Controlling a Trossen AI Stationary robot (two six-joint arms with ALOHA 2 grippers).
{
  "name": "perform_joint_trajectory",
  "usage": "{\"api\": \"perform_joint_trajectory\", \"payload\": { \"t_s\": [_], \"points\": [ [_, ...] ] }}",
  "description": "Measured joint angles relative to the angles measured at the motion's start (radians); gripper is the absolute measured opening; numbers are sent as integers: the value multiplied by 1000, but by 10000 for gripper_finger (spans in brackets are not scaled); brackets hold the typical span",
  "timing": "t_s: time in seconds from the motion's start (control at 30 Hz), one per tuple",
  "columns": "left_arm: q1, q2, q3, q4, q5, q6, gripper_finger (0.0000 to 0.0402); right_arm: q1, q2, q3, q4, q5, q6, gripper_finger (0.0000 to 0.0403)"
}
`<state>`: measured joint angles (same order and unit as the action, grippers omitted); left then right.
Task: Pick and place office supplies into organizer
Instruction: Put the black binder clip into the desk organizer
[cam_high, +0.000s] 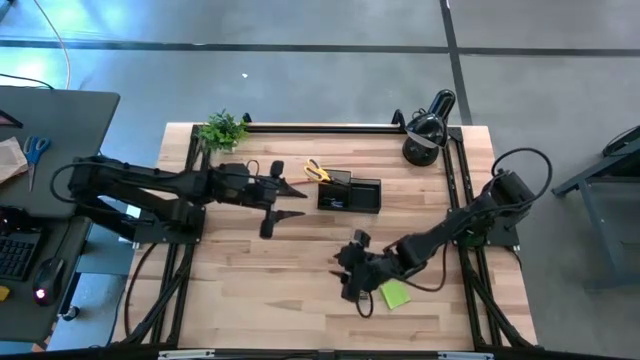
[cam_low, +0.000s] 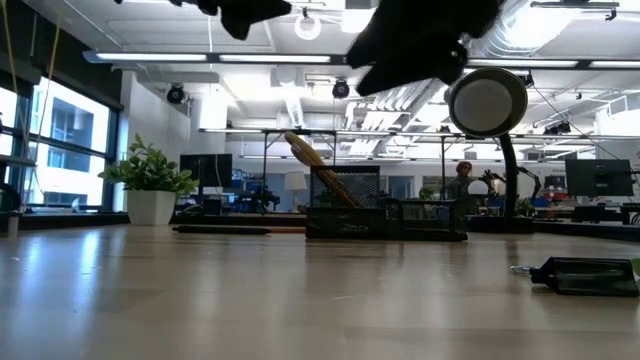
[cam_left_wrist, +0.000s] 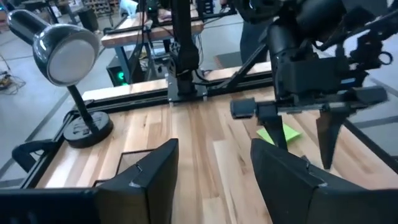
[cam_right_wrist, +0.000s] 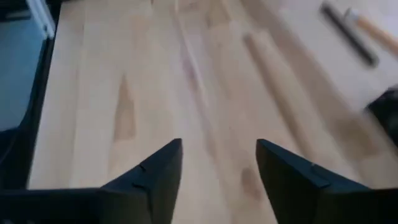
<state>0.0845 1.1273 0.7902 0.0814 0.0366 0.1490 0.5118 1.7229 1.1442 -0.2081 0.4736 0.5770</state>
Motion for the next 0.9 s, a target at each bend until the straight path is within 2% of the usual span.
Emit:
{"api": "perform_joint_trajectory", "payload": {
  "t_s": [0.13,0.27,0.4,0.57,0.9],
  "points": [
    [0,-39,0,-37,8,0,184,47,15,0,-22,-7,36,241],
    [0,-53,0,-50,8,-16,182,72,51,0,-87,-32,199,249],
    [0,-53,0,-57,8,-23,183,85,95,-1,-139,-144,378,245],
    [0,-53,0,-63,8,-23,183,101,125,-1,-161,-267,467,237],
    [0,-53,0,-22,7,6,184,120,125,-1,-217,-285,552,206]
  ]
}}
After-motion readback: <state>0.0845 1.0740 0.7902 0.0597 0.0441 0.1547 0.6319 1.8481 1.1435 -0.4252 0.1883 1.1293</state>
